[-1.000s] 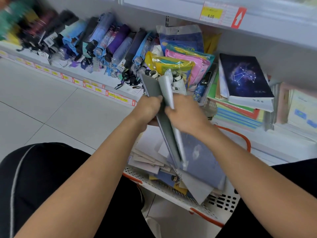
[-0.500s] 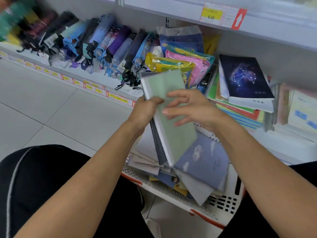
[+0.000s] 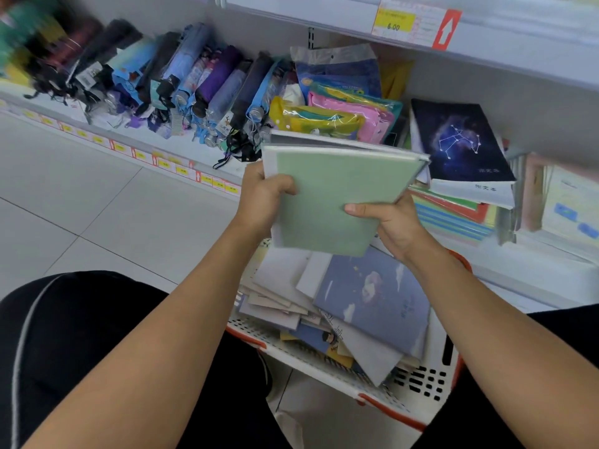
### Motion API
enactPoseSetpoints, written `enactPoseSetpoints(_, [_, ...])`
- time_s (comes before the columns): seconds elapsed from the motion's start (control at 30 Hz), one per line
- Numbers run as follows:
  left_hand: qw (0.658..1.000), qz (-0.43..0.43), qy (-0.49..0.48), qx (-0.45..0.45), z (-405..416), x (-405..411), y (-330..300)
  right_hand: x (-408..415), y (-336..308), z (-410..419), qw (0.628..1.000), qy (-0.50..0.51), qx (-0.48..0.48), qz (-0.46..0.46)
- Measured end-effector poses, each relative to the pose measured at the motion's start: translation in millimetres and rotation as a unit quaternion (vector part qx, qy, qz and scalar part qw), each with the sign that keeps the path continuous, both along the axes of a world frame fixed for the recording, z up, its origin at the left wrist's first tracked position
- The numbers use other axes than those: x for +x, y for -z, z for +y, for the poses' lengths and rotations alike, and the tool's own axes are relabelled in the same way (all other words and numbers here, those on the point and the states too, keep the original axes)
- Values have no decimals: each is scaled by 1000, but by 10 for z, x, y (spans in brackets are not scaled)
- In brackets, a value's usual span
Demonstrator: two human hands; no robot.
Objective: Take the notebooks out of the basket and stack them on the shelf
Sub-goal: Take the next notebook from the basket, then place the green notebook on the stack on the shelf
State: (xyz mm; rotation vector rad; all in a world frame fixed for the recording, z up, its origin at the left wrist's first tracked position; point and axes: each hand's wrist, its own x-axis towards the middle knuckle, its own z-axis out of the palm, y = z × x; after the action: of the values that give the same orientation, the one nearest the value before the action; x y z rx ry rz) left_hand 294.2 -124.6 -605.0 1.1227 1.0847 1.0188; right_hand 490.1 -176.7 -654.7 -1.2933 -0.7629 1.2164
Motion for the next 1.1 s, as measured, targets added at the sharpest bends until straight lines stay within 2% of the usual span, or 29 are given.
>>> enactPoseSetpoints(0.1, [996,57,-19,-62,8,-45,410,-31,298,-80,996,21,-56,-73])
enactPoseSetpoints(0.2, [991,52,13,-122,-29,-133,783,-54,508,-142,989,20,-89,-115])
enactPoseSetpoints(0.3, [987,85,79,-115,-97,-160,923,-30,552,-161,990,-5,-86,-115])
enactPoseSetpoints(0.43, [989,60,75,-117,-83,-147,942,-55,495,-150,993,1,-71,-90])
enactPoseSetpoints(0.5, [991,44,68,-104,-24,-164,793,-101,368,-108,997,7,-56,-48])
enactPoseSetpoints(0.6, [997,41,53,-34,64,-219,437,-189,47,-37,1000,9,-21,3])
enactPoseSetpoints(0.7, [999,17,36,29,96,-241,34,-268,-413,53,999,21,25,1])
enactPoseSetpoints(0.77, [998,-20,20,60,127,-259,-271,-280,-797,114,997,5,58,-45])
enactPoseSetpoints(0.87, [991,-106,15,83,269,-277,-816,-186,-1362,191,974,-29,115,-191])
enactPoseSetpoints(0.93, [987,-137,32,76,411,-227,-1194,-106,-1659,240,963,-35,137,-230])
enactPoseSetpoints(1.0, [989,-130,41,54,570,-127,-1522,-25,-1906,310,963,-28,156,-218])
enactPoseSetpoints(1.1, [993,-98,65,14,796,-9,-1905,92,-2232,473,987,-12,125,-105])
